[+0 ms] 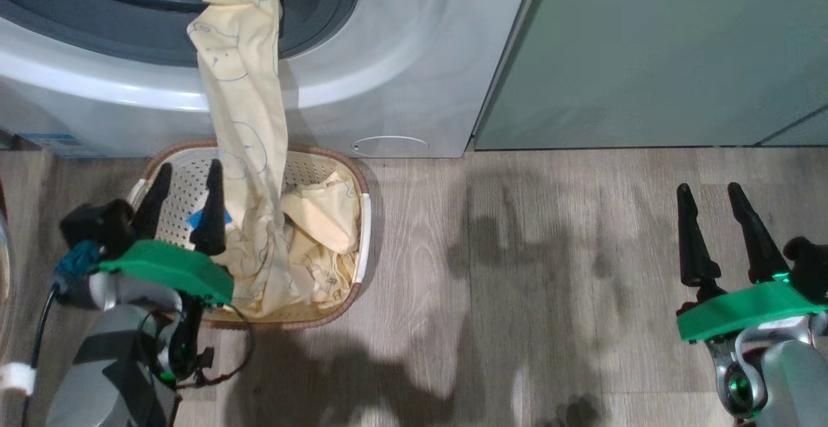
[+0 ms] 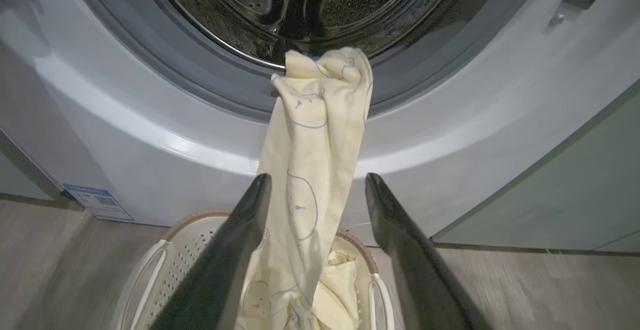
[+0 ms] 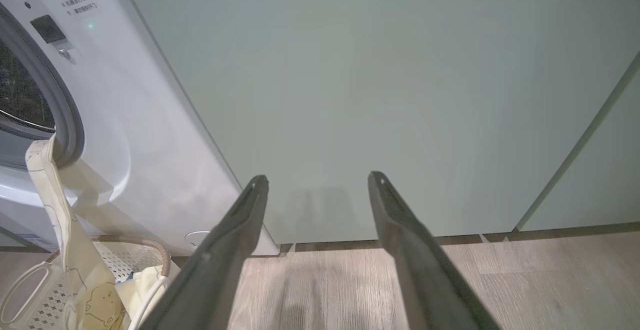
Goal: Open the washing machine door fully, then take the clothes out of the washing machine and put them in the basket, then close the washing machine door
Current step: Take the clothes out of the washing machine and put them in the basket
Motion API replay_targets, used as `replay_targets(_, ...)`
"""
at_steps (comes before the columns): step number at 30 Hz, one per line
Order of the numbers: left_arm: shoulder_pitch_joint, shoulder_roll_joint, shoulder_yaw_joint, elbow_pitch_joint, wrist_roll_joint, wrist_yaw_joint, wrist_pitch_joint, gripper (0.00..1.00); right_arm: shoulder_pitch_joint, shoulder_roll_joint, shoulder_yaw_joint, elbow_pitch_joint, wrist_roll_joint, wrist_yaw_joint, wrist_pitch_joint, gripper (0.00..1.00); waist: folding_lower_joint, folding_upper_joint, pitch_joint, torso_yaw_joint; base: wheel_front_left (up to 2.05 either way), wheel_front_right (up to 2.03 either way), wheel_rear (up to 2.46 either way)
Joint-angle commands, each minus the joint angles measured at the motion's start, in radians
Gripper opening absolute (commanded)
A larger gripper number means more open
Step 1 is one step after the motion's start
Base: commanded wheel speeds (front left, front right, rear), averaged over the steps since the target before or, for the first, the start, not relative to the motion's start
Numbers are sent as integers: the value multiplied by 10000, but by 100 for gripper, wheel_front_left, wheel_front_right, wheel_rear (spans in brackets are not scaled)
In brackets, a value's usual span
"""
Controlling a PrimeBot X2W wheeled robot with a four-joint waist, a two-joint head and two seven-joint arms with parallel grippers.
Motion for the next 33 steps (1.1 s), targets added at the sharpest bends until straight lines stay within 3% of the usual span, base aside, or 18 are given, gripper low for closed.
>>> replay_targets(1,-305,312,253,-440,42,50,347,100,65,-73,152,-310,38,40,-67,100,0,-1,41,-2,0,0,0)
replay_targets(12,-2926,751,-677,394,298,100,3003,100,-173,-67,182,-336,14,40,-67,100,0,-1,492,-8,0,0,0)
replay_targets(19,-4687,875,-940,1428,380,107,3953,100,-300,-76,231,-340,16,40,-67,100,0,-1,812,-42,0,0,0)
replay_targets(33,-7903,1477,-1163,3716,-51,-710,5836,100,-616,-83,169,-487,-17,40,-67,100,0,-1,1377,-289,0,0,0)
